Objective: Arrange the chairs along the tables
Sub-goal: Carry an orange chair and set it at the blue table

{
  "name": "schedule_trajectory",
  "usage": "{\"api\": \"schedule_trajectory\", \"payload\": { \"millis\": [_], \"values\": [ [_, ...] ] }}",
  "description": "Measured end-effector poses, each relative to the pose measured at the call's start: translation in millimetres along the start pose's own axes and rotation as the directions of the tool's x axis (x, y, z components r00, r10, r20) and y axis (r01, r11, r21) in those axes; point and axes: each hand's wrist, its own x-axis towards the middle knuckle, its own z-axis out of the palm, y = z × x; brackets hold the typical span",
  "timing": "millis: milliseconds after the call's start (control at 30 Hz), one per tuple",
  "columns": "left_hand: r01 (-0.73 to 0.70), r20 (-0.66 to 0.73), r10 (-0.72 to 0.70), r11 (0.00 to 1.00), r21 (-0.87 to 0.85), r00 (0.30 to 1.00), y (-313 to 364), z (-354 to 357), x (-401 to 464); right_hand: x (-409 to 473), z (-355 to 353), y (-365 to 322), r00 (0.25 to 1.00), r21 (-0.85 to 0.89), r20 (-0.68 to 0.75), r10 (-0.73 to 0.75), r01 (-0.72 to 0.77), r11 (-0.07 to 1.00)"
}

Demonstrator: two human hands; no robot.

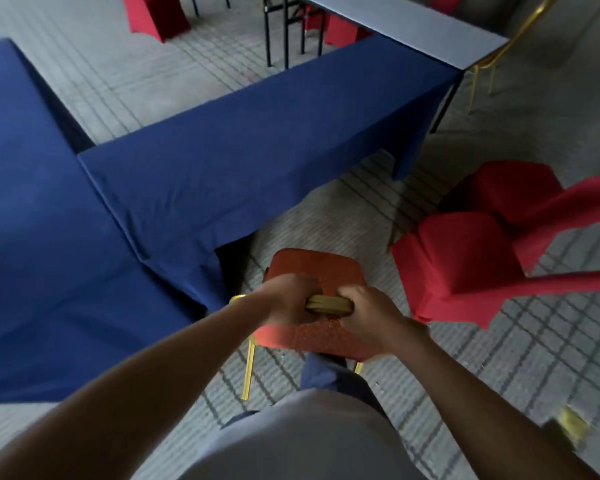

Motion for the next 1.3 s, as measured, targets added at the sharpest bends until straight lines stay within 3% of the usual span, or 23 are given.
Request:
{"api": "schedule_trajectory", "payload": {
  "millis": [100,267,433,567,900,1300],
  "values": [
    [0.066,-0.036,-0.068,0.997,-0.042,0.997,-22,-6,31,60,-15,13,0.996,-0.087,0.075,-0.056,0.063,0.994],
    [0.264,-0.158,-0.279,0.958,-0.109,0.947,-68,-49,94,170,-61,16,0.981,-0.099,0.062,-0.186,0.191,0.977],
    [0.39,-0.061,-0.397,0.915,-0.101,0.916,-99,-110,163,254,-113,19,0.971,-0.1,0.06,-0.23,0.235,0.967],
    [0.471,-0.085,-0.481,0.875,-0.111,0.873,-118,-121,182,288,-123,18,0.959,-0.1,0.077,-0.275,0.281,0.954],
    [0.455,-0.084,-0.464,0.884,-0.107,0.882,-113,-117,175,281,-115,22,0.949,-0.13,0.023,-0.315,0.315,0.94],
    [0.344,-0.113,-0.36,0.929,-0.136,0.926,-78,-66,120,210,-84,26,0.94,-0.089,0.166,-0.297,0.315,0.945]
  ]
}}
